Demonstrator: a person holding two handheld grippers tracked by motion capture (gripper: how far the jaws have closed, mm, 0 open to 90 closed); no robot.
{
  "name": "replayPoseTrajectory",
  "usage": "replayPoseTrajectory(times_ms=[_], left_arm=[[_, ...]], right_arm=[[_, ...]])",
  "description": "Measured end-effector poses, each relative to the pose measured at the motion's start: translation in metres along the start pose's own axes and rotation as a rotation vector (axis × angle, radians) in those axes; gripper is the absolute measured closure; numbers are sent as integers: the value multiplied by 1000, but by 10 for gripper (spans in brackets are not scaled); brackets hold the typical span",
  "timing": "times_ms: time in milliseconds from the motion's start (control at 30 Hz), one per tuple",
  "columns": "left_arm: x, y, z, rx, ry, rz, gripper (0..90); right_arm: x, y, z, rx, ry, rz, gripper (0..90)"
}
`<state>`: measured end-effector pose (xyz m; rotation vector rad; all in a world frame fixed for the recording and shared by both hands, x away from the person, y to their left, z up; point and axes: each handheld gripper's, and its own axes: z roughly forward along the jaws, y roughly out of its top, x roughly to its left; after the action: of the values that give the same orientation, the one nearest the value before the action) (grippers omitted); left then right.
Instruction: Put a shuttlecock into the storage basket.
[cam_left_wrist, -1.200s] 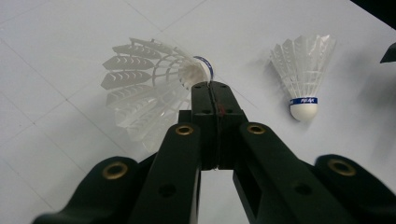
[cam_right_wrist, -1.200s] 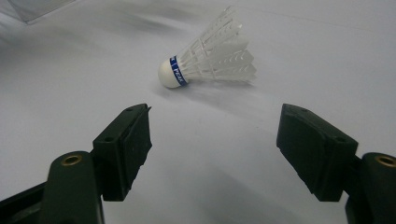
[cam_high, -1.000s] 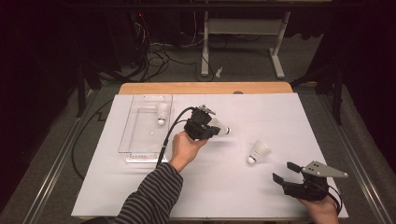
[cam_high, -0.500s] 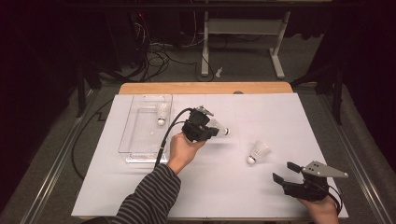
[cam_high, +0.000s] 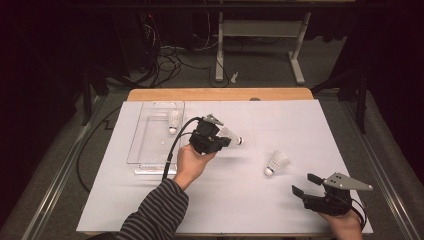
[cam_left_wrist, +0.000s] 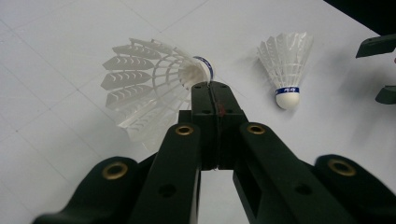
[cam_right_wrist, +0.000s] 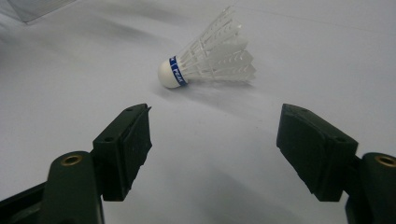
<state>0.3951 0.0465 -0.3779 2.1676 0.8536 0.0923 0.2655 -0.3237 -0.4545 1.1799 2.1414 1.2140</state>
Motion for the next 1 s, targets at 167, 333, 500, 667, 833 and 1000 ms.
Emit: replayPoseTrajectory(times_ms=[167,333,500,667,833,1000], left_arm=[[-1,-2,-6,-6,3,3,896],[0,-5,-9,-11,1,0,897],[-2,-5,-14,-16,0,8,896],[-3,-7,-16,-17,3,10,896],[-2,-11,-19,-22,1,3,896],[-2,-15,-23,-21,2,2,896]], right_arm=[[0,0,0,-1,0,0,267],[0,0,0,-1,0,0,267],[0,0,0,-1,0,0,267],[0,0,0,0,1,-1,267],[0,0,0,-1,2,-2,267],[0,0,0,0,2,-1,267]])
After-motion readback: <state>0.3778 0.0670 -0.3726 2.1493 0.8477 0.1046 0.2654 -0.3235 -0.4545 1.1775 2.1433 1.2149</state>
